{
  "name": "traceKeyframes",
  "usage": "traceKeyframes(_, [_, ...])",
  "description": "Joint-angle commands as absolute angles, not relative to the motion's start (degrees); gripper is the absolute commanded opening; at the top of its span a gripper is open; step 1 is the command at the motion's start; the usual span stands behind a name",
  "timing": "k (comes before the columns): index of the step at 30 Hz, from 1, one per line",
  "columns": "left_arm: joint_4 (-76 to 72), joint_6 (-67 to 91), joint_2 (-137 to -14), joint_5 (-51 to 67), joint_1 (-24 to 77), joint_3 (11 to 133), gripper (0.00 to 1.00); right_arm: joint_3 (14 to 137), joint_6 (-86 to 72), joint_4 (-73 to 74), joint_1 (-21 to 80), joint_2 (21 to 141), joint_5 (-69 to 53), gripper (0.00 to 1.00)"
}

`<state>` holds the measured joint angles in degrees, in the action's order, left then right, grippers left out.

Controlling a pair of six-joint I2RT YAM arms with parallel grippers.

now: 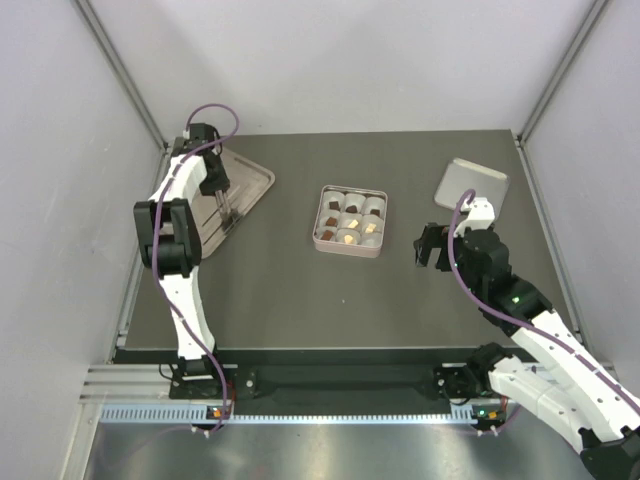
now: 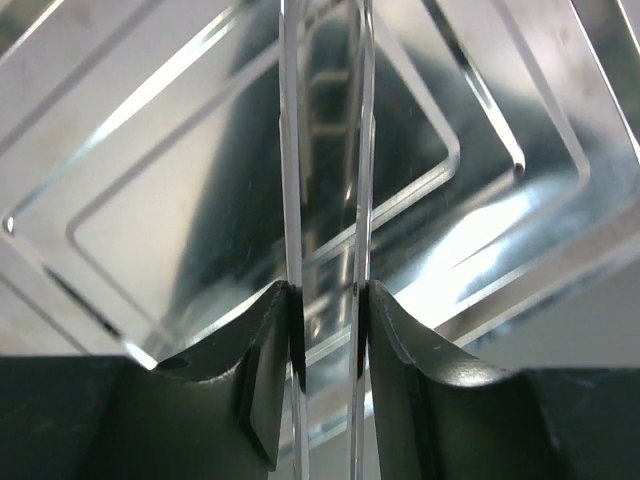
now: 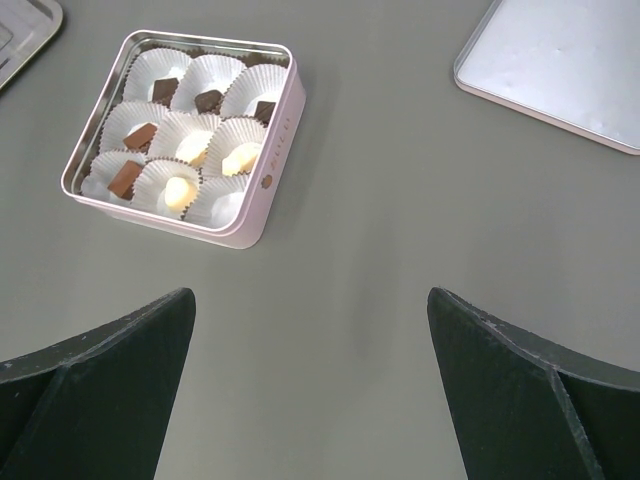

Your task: Pack the chocolate

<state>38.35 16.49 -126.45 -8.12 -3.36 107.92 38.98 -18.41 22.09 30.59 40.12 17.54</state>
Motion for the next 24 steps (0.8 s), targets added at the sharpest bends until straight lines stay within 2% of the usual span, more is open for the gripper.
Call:
traceKeyframes(1, [41.5, 17.3, -116.7, -6.1, -3.6, 104.1, 0.39, 38.8, -17.9, 19.2, 30.5, 38.9, 18.5, 1.00])
traceKeyframes(11, [46.4, 17.7, -105.8, -2.0, -3.3, 96.2, 0.39, 38.4, -18.1, 19.3, 30.6, 37.5, 17.4, 1.00])
traceKeyframes(17, [48.9, 17.3, -103.3, -0.3, -3.2, 96.2, 0.39, 38.0, -18.6, 19.9, 30.6, 36.4, 17.3, 1.00])
traceKeyframes(24, [52.2, 16.7, -100.5, 7.7, -0.6, 99.2, 0.38, 39.0, -19.1, 20.8, 30.6, 35.7, 16.6, 1.00])
